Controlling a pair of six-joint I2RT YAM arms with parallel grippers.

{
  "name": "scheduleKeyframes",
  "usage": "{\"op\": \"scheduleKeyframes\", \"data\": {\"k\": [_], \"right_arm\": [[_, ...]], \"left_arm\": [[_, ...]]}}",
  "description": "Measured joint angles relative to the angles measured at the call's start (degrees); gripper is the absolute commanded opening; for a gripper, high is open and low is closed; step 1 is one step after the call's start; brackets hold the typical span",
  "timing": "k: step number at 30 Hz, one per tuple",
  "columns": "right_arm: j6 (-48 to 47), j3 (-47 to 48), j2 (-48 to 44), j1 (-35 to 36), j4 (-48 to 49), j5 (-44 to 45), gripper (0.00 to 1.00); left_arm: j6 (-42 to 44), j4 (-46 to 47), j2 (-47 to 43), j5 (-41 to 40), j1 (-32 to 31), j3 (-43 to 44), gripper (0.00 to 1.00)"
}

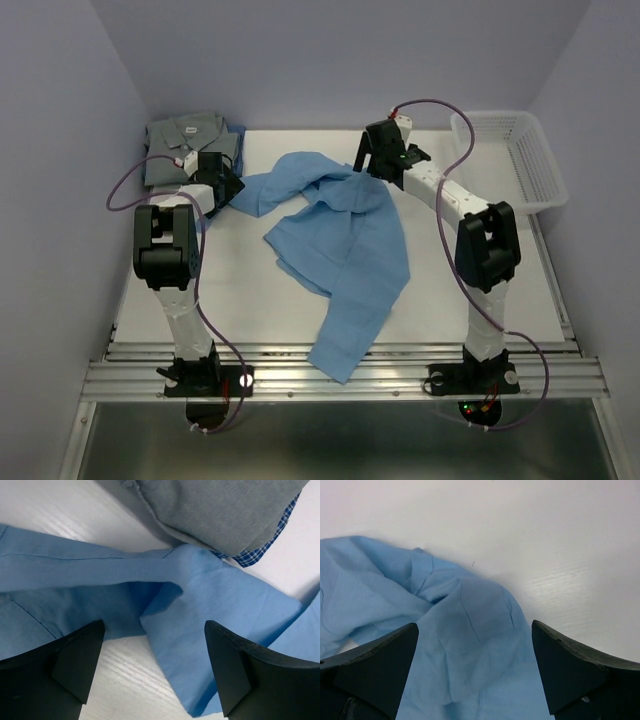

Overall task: Fold and stack the long sleeve shirts
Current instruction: Flatten the shirt out

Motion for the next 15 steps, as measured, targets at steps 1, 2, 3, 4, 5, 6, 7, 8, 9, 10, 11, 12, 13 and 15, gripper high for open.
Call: {"op": "scheduleKeyframes", "data": {"k": [1,2,3,4,5,6,7,8,9,10,11,12,13,15], "right_arm": [[-0.33,2.27,1.86,0.0,-0.31,0.39,1.0],[-0.59,4.33,3.56,0.0,-0.42,0.63,1.0],[-0.79,5.51,4.57,0.0,-0.39,0.83,1.0],[-0.9,6.84,5.77,0.0,-0.59,1.11,1.0],[-1.05,8.26,7.04,0.0,-1.01,1.46,1.0],[-1.14,9.68,8.26,0.0,-1.38,1.77,1.0],[-1.16,11.02,9.46,0.0,-1.55,2.21,1.0],[-1.18,12.48,10.67,0.0,-1.88,2.64,1.0],[-1.16,13.62,11.61,0.0,-2.19,2.93,1.0],[-1.11,14.91,12.5,0.0,-2.89,3.52,1.0],[-1.01,15.82,13.33,0.0,-3.48,3.89,1.0],[-0.9,16.33,13.88,0.0,-4.31,4.35,1.0],[-0.74,16.33,13.94,0.0,-4.92,4.59,0.98],[-0.5,15.69,13.94,0.0,-5.55,4.94,0.8]], "left_arm": [[0.22,0.11,0.68,0.57,0.0,0.81,0.86],[0.5,0.13,1.38,0.85,0.0,1.57,0.65],[0.81,0.2,1.99,1.29,0.0,2.34,0.44],[0.9,0.31,2.58,1.62,0.0,3.06,0.17],[1.27,0.48,3.32,2.27,0.0,3.76,0.0],[1.6,0.79,4.0,2.8,0.0,4.2,0.0],[2.29,1.36,4.9,4.02,0.0,4.33,0.0],[2.36,2.03,5.11,4.52,0.0,4.33,0.0],[2.47,2.34,5.11,4.92,0.02,4.33,0.0],[2.6,2.62,5.09,5.27,0.02,4.2,0.0],[2.78,3.63,4.9,5.46,0.0,3.5,0.0],[2.91,4.94,4.17,5.6,0.0,1.9,0.0],[2.95,5.35,3.5,5.53,0.0,0.79,0.0],[3.17,5.95,1.05,5.51,0.0,-2.23,0.0]]}}
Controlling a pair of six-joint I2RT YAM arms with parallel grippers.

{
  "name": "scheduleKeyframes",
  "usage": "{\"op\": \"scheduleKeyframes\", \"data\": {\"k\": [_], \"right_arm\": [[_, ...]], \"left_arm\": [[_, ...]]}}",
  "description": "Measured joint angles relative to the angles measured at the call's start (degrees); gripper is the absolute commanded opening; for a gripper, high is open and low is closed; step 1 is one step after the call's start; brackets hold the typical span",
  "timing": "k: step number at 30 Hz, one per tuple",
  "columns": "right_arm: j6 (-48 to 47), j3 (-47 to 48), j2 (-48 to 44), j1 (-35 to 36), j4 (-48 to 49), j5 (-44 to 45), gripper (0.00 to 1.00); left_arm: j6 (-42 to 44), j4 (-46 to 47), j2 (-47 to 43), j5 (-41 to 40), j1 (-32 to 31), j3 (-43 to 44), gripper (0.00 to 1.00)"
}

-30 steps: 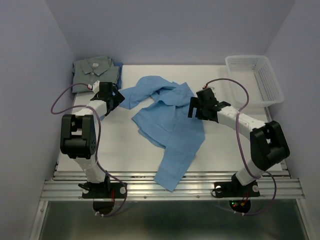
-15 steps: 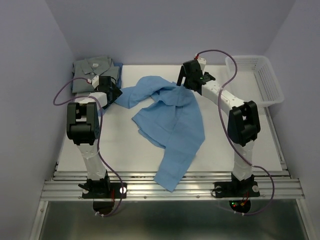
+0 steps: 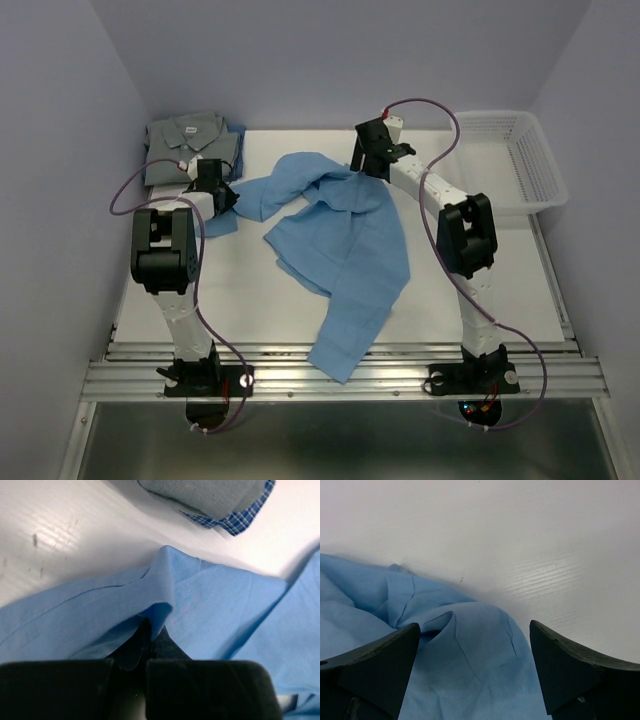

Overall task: Fold and stack the long sleeve shirts
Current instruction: Flatten the shirt out

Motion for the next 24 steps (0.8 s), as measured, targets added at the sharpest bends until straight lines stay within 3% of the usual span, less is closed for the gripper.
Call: {"op": "scheduleKeyframes", "data": {"k": [3,4,6,7,15,24], "right_arm": [[0.22,-1.86,-0.02,0.0,-0.07,-0.15,0.47],[0.39,-2.73,-0.02,0.0,-0.04,-0.13,0.31],[0.61,-4.17,-0.02,0.0,-0.13,-0.37,0.19],[0.44,-4.96,-0.02,0.0,-0.33,-0.52,0.03],[-5.42,-6.73,-1.77,0.0,1.62,0.63,0.01],[-28.76,-13.22,-25.86,-0.61,11.52,-10.62,0.01]], "left_arm": [[0.46,0.28,-6.14,-0.04,0.0,-5.27,0.0],[0.59,0.39,-8.17,-0.04,0.0,-6.25,0.0],[1.16,1.14,-12.35,-0.33,0.0,-8.22,0.0],[1.38,1.33,-14.58,-0.5,0.0,-8.9,0.0],[3.39,2.62,-29.11,-5.51,0.0,-10.01,0.0],[9.18,0.98,-47.08,-13.62,0.0,-1.75,0.0]]}}
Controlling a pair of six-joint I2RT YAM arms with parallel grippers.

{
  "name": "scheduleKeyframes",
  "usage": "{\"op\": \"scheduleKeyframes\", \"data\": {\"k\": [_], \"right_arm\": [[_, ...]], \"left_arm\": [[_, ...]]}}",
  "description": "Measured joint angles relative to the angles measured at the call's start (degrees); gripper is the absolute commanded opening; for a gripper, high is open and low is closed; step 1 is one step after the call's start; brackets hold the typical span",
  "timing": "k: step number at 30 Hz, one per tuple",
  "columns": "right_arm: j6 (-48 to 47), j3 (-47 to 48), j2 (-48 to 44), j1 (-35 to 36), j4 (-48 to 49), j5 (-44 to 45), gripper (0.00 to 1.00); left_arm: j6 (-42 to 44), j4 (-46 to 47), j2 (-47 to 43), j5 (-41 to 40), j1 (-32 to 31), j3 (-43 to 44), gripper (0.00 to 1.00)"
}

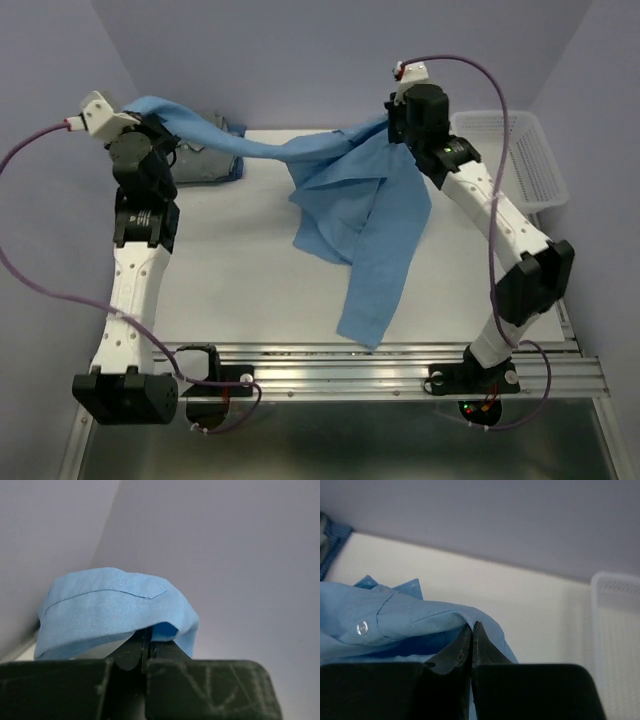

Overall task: Fold and stack the long sleeve shirts
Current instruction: Flatten the shirt out

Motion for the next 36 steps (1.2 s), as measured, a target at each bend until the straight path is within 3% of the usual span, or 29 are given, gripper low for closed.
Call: {"op": "scheduleKeyframes", "data": {"k": [6,14,22,29,32,33,34,35,36], "right_arm": [[-13.09,0.46,-19.06,-0.61,6.05,-9.33,0.01],[-23.52,2.84,-32.41,-0.59,6.88,-19.78,0.01],[-32.5,-0.9,-40.83,-0.59,3.91,-29.22,0.01],[-37.86,-8.13,-34.29,-1.16,2.95,-29.99,0.06],[-37.18,-12.04,-24.61,-4.22,2.64,-33.64,0.2],[-35.91,-12.63,-20.87,-5.18,2.49,-35.26,0.55],[-35.08,-12.9,-16.7,-6.69,2.49,-36.26,0.55],[-33.31,-12.92,-12.44,-7.89,2.43,-37.11,0.67],[-31.74,-12.92,-7.41,-9.01,2.71,-37.35,0.7]], "left_arm": [[6.16,0.04,-10.34,-10.05,0.0,14.03,0.0],[11.72,-0.37,-18.36,-17.33,0.0,23.28,0.0],[12.13,0.68,-24.28,-16.04,0.0,20.63,0.0],[8.81,-0.46,-19.21,-18.18,0.0,11.37,0.0],[4.09,-3.1,-13.88,-18.53,0.0,3.69,0.0],[1.22,-3.96,-10.75,-18.1,0.0,-0.13,0.0],[-0.17,-5.09,-9.09,-17.86,0.0,-1.99,0.0],[-1.66,-5.62,-7.3,-16.98,0.0,-4.57,0.0],[-3.32,-6.51,-4.26,-15.58,0.0,-7.63,0.0]]}}
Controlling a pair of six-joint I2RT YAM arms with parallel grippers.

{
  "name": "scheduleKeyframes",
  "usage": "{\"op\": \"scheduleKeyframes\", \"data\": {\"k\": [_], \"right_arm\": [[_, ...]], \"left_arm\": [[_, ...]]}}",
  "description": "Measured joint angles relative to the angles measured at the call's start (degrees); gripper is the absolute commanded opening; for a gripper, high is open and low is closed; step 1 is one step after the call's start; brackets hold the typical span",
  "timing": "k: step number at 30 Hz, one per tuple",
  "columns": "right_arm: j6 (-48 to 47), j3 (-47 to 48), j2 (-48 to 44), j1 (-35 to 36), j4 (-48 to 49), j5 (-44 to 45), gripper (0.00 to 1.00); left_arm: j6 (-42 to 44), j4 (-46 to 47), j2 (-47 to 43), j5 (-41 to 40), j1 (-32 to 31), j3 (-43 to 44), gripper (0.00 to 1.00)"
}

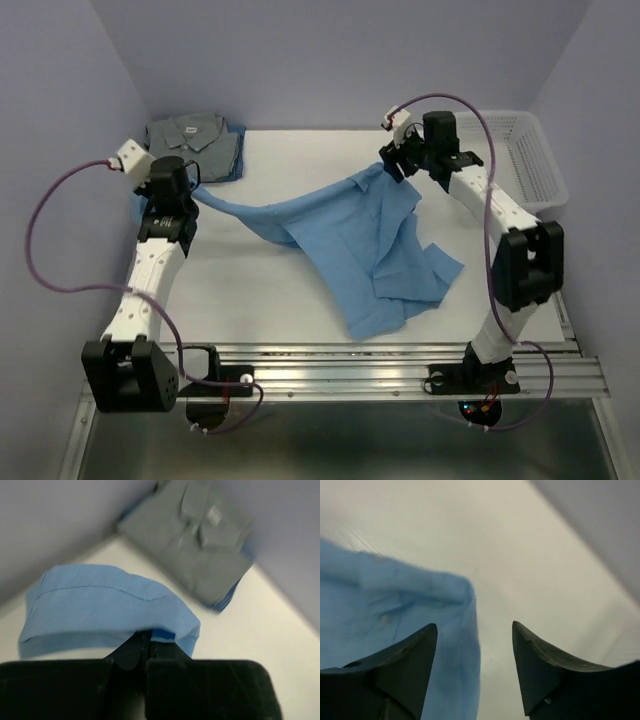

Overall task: Fold and stack the long sleeve shirts
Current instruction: Flatten the shirt out

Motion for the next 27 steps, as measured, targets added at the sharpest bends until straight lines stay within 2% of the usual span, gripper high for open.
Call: {"op": "scheduleKeyframes", "data": {"k": [1,2,3,6,12,13,16,21,27], "right_arm": [[1.66,0.17,5.35,-0.94,-0.37,-0.31,0.82],[3.89,0.33,10.03,-1.88,-1.33,-0.24,0.99],[5.29,0.33,13.66,-2.45,-2.54,0.07,1.0],[8.96,-1.77,16.35,-1.22,-4.11,3.23,1.0],[18.51,-11.28,2.91,10.4,0.81,12.31,1.0],[21.07,-13.11,-2.73,15.32,1.4,14.43,1.0],[27.56,-17.81,-8.96,23.23,1.44,17.81,1.0],[34.58,-25.46,-8.35,33.97,-3.63,21.75,1.0],[41.11,-32.54,-5.22,44.59,-13.05,22.43,1.0]], "left_arm": [[-1.51,-1.62,3.04,1.44,0.0,-3.08,0.0],[-2.97,-3.61,6.01,3.96,-0.02,-5.99,0.0],[-4.22,-4.81,8.02,5.88,-0.07,-8.41,0.0],[-6.71,-7.32,10.27,9.6,0.0,-11.74,0.0],[-9.31,-4.68,10.43,14.01,0.0,-11.87,0.0],[-9.62,-4.44,10.43,14.84,0.0,-11.87,0.0],[-10.14,-3.87,10.43,16.44,0.0,-11.89,0.0],[-10.45,-3.69,10.4,17.16,0.0,-12.0,0.0],[-10.93,-3.74,9.38,17.29,0.0,-12.28,0.0]]}}
